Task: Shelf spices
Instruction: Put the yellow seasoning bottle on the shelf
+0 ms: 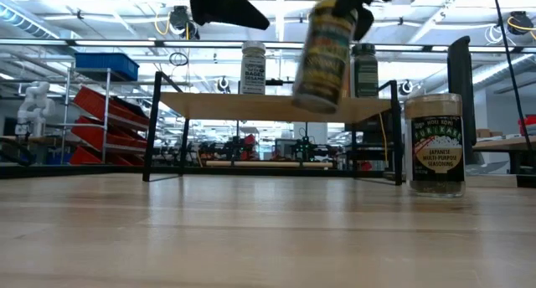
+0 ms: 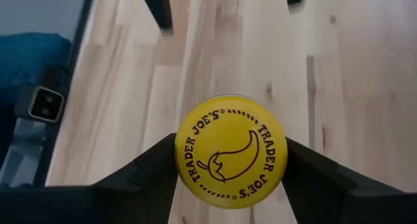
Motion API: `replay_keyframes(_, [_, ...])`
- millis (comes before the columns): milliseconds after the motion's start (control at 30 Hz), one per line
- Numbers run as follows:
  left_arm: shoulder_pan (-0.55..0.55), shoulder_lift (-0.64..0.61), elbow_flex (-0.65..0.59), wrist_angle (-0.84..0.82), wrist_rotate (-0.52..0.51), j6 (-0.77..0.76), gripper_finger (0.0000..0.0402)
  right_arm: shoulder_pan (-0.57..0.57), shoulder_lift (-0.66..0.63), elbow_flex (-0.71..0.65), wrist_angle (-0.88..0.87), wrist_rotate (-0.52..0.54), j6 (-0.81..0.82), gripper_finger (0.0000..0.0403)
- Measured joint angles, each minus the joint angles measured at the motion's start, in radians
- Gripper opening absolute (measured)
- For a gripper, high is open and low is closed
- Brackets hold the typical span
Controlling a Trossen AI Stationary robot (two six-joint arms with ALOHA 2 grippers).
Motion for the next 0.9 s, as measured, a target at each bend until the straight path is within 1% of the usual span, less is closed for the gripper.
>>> replay_keyframes(133, [0.01, 0.0, -0.026, 0.074, -0.007, 0.001, 0.0334, 0.007, 0.0, 0.018, 0.004, 0.005, -0.024, 0.0225])
replay_keyframes(433, [0.019, 0.016, -0.026, 0.114, 0.011, 0.005, 0.0372, 0.008, 0.0, 0.021, 0.016, 0.004, -0.054, 0.0226])
replay_keyframes(633, [0.027, 0.093, -0.026, 0.207, 0.078, 0.043, 0.0375, 0.008, 0.0, 0.021, 0.049, 0.004, -0.062, 0.0226])
replay_keyframes(733, [0.026, 0.121, -0.026, 0.24, 0.076, 0.055, 0.0375, 0.008, 0.0, 0.021, 0.053, 0.002, -0.062, 0.0226])
replay_keyframes(900, [0.038, 0.133, -0.025, 0.256, 0.06, 0.057, 0.0375, 0.008, 0.0, 0.021, 0.053, 0.001, -0.064, 0.0226])
